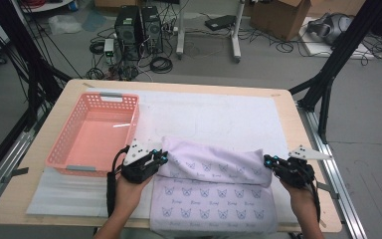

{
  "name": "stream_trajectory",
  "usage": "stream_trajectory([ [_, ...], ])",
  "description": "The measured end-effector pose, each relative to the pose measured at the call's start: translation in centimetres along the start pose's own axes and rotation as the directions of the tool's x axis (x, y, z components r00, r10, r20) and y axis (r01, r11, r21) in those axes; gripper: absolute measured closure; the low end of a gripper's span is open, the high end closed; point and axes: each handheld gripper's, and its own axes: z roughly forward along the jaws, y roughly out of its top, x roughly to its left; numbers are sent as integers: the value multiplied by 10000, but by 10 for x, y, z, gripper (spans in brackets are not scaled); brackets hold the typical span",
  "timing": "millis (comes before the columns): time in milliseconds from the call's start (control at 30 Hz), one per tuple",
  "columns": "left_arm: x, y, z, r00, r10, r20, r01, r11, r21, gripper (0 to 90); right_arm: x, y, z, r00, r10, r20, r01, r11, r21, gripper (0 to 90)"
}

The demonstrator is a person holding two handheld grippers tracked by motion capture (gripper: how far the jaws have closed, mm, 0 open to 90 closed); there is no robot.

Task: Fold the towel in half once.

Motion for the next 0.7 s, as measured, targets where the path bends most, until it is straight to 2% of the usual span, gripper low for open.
stream_trajectory([
  [100,-7,-6,-10,9997,95,209,-96,9999,65,845,6,-4,-12,9993,-149,-352,145,9998,-115,874],
  [233,-17,-16,-23,9982,227,558,-249,9989,402,855,16,-13,-23,9959,-386,-822,395,9992,95,873],
  [367,-22,-31,-33,9960,173,882,-251,9957,888,858,22,-24,-34,9941,-510,-960,562,9971,512,874],
  [433,-23,-37,-39,9952,173,961,-268,9948,985,860,23,-32,-44,9937,-526,-986,590,9962,640,874],
  [500,-23,-43,-47,9947,95,1024,-214,9930,1161,861,24,-40,-53,9936,-477,-1026,563,9950,824,875],
  [600,-22,-51,-54,9933,-56,1152,-122,9882,1527,859,25,-55,-61,9924,-274,-1197,443,9891,1404,874],
  [667,-20,-54,-55,9940,-96,1091,-96,9847,1741,824,25,-64,-63,9904,-280,-1352,521,9826,1783,863],
  [700,-19,-52,-54,9949,-29,1010,-152,9838,1786,742,25,-65,-63,9904,-250,-1360,495,9824,1800,779],
])
